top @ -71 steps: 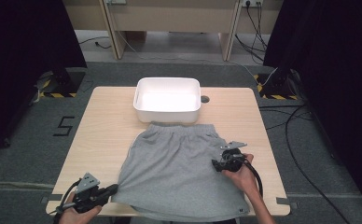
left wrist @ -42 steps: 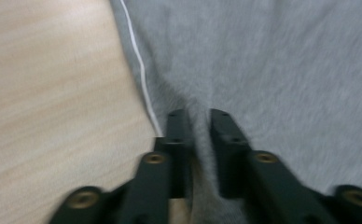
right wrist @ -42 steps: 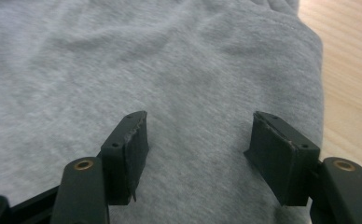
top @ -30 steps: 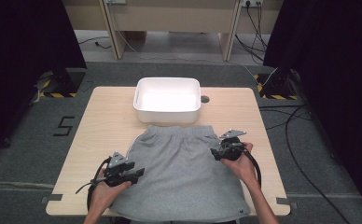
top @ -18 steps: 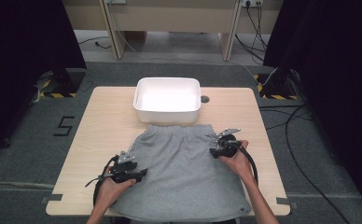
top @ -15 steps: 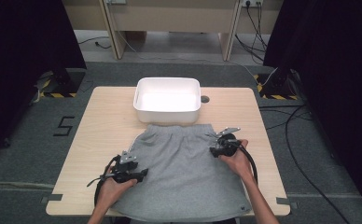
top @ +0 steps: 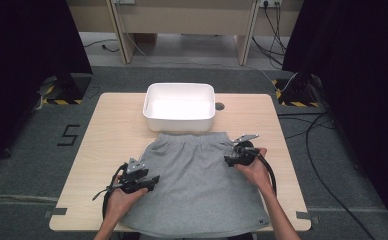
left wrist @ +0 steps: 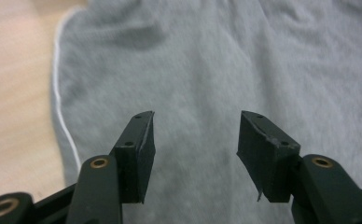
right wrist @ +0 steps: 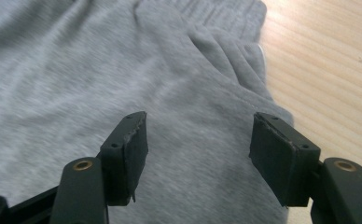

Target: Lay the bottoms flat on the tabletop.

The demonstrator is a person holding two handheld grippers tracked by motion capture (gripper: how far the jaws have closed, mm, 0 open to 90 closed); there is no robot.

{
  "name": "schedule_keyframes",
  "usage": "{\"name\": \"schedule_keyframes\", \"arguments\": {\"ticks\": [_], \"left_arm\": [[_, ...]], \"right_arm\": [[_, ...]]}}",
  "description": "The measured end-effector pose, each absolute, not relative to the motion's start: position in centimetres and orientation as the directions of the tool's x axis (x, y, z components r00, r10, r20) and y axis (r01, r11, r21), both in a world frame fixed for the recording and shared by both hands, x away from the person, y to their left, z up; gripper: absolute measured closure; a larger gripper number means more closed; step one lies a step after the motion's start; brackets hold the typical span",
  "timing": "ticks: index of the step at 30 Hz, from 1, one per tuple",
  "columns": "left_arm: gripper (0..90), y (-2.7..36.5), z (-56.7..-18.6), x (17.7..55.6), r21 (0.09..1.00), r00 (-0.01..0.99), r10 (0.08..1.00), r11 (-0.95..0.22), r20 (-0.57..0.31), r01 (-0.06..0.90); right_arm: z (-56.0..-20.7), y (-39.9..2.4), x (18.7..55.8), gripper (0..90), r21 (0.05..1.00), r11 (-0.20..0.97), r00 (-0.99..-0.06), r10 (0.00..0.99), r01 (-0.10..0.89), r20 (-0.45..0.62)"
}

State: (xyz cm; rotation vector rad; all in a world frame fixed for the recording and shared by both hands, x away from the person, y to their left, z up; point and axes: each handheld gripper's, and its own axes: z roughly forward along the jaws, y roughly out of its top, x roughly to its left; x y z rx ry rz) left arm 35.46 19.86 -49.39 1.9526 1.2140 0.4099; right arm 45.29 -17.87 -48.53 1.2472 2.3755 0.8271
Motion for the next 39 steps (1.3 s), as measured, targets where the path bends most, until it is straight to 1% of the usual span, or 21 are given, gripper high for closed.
{"name": "schedule_keyframes", "arguments": {"ticks": [7, 12, 18, 24, 28, 35, 39], "left_arm": [[44.7, 19.9, -49.9, 36.2, 0.742, 0.492, 0.859, -0.239, -0.138, 0.626], [44.7, 20.5, -49.7, 36.5, 0.747, 0.482, 0.865, -0.227, -0.141, 0.625], [44.8, 21.4, -49.3, 37.1, 0.754, 0.461, 0.874, -0.199, -0.152, 0.626], [44.9, 21.9, -49.2, 37.6, 0.755, 0.458, 0.875, -0.191, -0.159, 0.627], [44.9, 22.2, -49.1, 38.1, 0.759, 0.459, 0.872, -0.184, -0.167, 0.625], [43.8, 22.1, -48.4, 39.9, 0.751, 0.461, 0.872, -0.191, -0.166, 0.632], [43.5, 22.5, -48.1, 40.9, 0.748, 0.452, 0.870, -0.164, -0.199, 0.644]], "right_arm": [[-48.0, -17.9, 44.8, 36.9, 0.646, 0.434, -0.559, 0.829, 0.628, -0.014], [-47.1, -17.2, 43.5, 36.8, 0.672, 0.437, -0.601, 0.799, 0.598, 0.015], [-46.7, -16.4, 41.6, 37.1, 0.693, 0.425, -0.627, 0.777, 0.582, 0.050], [-46.5, -15.4, 39.9, 37.1, 0.701, 0.447, -0.660, 0.750, 0.555, 0.044], [-46.3, -14.4, 38.9, 37.3, 0.713, 0.441, -0.681, 0.729, 0.545, 0.069], [-46.0, -11.9, 36.9, 37.3, 0.728, 0.457, -0.726, 0.683, 0.511, 0.080], [-45.8, -10.7, 35.9, 37.4, 0.738, 0.463, -0.750, 0.656, 0.491, 0.087]]}}
